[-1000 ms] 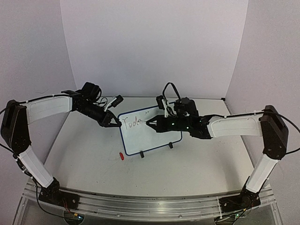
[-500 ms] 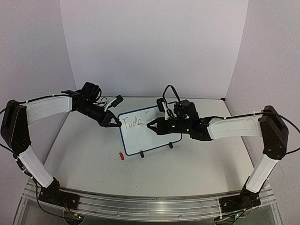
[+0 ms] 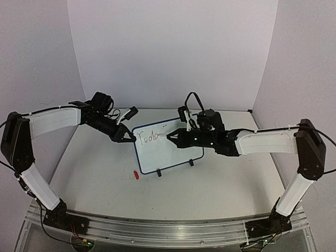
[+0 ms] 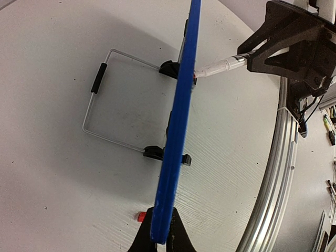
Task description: Write a sentence on the whiteboard
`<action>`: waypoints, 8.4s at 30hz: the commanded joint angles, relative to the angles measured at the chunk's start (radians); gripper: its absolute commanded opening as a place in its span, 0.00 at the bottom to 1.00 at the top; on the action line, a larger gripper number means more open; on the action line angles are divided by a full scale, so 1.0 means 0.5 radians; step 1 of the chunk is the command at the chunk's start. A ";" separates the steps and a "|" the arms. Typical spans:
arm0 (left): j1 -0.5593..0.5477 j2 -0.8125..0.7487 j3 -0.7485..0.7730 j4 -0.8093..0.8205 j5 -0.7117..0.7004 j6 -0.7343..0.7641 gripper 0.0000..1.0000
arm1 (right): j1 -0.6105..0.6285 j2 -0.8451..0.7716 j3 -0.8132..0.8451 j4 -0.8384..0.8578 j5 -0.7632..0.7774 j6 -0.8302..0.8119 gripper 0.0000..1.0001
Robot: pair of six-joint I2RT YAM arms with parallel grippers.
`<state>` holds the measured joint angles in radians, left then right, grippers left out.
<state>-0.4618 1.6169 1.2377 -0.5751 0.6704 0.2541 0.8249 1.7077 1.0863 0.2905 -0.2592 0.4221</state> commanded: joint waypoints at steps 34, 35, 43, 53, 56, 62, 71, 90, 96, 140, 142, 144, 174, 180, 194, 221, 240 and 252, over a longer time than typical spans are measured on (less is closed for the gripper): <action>0.006 0.046 0.057 -0.037 -0.165 0.062 0.00 | -0.015 -0.187 -0.062 0.091 -0.055 0.011 0.00; 0.006 0.047 0.057 -0.037 -0.165 0.062 0.00 | -0.014 -0.177 -0.056 0.091 -0.058 0.010 0.00; 0.006 0.046 0.056 -0.037 -0.162 0.064 0.00 | -0.012 -0.089 -0.006 0.093 -0.001 0.018 0.00; 0.006 0.046 0.056 -0.039 -0.162 0.063 0.00 | -0.012 -0.016 0.052 0.094 0.067 0.023 0.00; 0.006 0.046 0.059 -0.040 -0.162 0.064 0.00 | -0.015 -0.007 0.045 0.089 0.092 0.033 0.00; 0.006 0.047 0.056 -0.040 -0.161 0.064 0.00 | -0.013 -0.026 -0.026 0.075 0.145 0.060 0.00; 0.006 0.047 0.056 -0.041 -0.165 0.064 0.00 | -0.013 -0.067 -0.135 0.072 0.162 0.088 0.00; 0.006 0.041 0.056 -0.037 -0.166 0.061 0.00 | -0.035 -0.340 -0.240 0.077 -0.023 0.066 0.00; 0.006 0.038 0.053 -0.038 -0.168 0.060 0.00 | -0.109 -0.319 -0.247 0.123 -0.147 0.078 0.00; 0.005 0.056 0.061 -0.042 -0.169 0.063 0.00 | -0.158 0.032 -0.182 0.266 -0.276 0.169 0.00; 0.006 0.058 0.062 -0.041 -0.171 0.064 0.00 | -0.146 0.039 -0.199 0.270 -0.277 0.174 0.00; 0.005 0.058 0.062 -0.043 -0.170 0.064 0.00 | -0.131 0.051 -0.214 0.276 -0.280 0.184 0.00; 0.003 0.062 0.060 -0.043 -0.172 0.063 0.00 | -0.065 -0.227 -0.132 0.152 0.065 0.094 0.00; 0.002 0.064 0.059 -0.043 -0.166 0.063 0.00 | -0.067 -0.183 -0.093 0.152 0.094 0.086 0.00; -0.009 0.058 0.062 -0.043 -0.174 0.065 0.00 | -0.083 -0.114 -0.063 0.152 0.159 0.100 0.00; -0.012 0.054 0.061 -0.043 -0.171 0.066 0.00 | -0.085 -0.188 -0.159 0.109 0.097 0.131 0.00; -0.015 0.034 0.056 -0.041 -0.181 0.067 0.00 | -0.136 -0.521 -0.379 0.178 -0.149 0.107 0.00; -0.028 0.041 0.056 -0.048 -0.188 0.069 0.00 | -0.305 -0.435 -0.447 0.369 -0.451 0.153 0.00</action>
<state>-0.4686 1.6215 1.2434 -0.5800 0.6698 0.2584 0.6832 1.4620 0.8627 0.3899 -0.4296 0.4808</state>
